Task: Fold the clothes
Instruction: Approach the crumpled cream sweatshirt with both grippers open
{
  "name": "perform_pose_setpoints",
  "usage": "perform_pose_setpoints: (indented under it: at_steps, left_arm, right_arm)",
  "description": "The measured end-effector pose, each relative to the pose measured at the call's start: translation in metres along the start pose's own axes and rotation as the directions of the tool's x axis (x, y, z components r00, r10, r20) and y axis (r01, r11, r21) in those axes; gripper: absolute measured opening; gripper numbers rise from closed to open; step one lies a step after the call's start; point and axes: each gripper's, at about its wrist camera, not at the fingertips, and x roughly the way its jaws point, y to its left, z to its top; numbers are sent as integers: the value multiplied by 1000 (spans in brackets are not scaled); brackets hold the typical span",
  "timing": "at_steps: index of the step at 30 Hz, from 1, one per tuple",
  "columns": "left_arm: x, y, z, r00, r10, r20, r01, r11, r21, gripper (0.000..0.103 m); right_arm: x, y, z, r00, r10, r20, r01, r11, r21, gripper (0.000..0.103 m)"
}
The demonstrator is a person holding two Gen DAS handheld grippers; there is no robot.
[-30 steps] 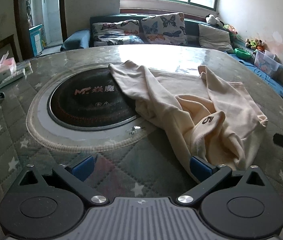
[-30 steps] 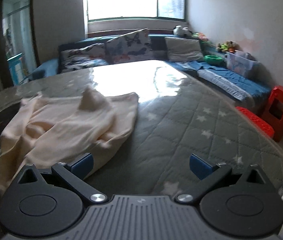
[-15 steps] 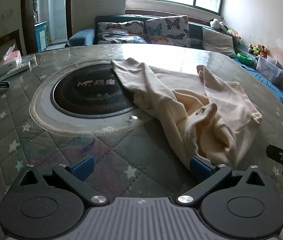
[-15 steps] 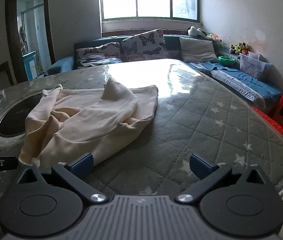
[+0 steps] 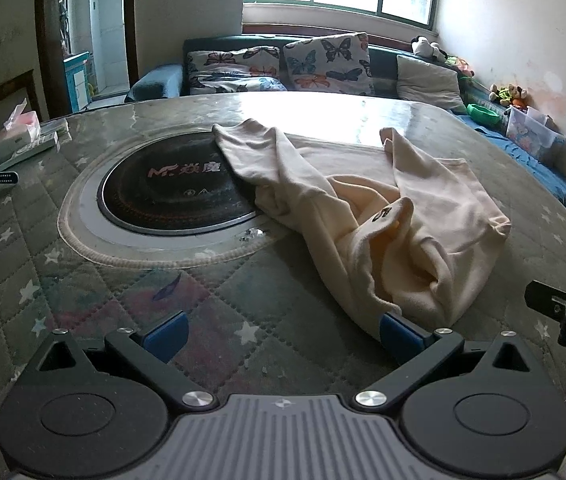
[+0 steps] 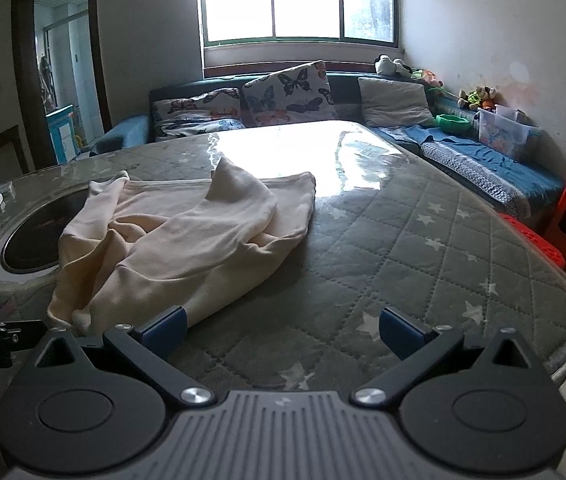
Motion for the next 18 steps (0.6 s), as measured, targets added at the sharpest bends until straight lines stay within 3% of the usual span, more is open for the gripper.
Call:
perform_pose_setpoints:
  at_steps: [18]
  left_arm:
    - [-1, -1, -2, 1000, -12, -7, 12, 1000, 3, 103]
  right_arm:
    - [-6, 5, -2, 1000, 11, 1, -11, 1000, -13, 103]
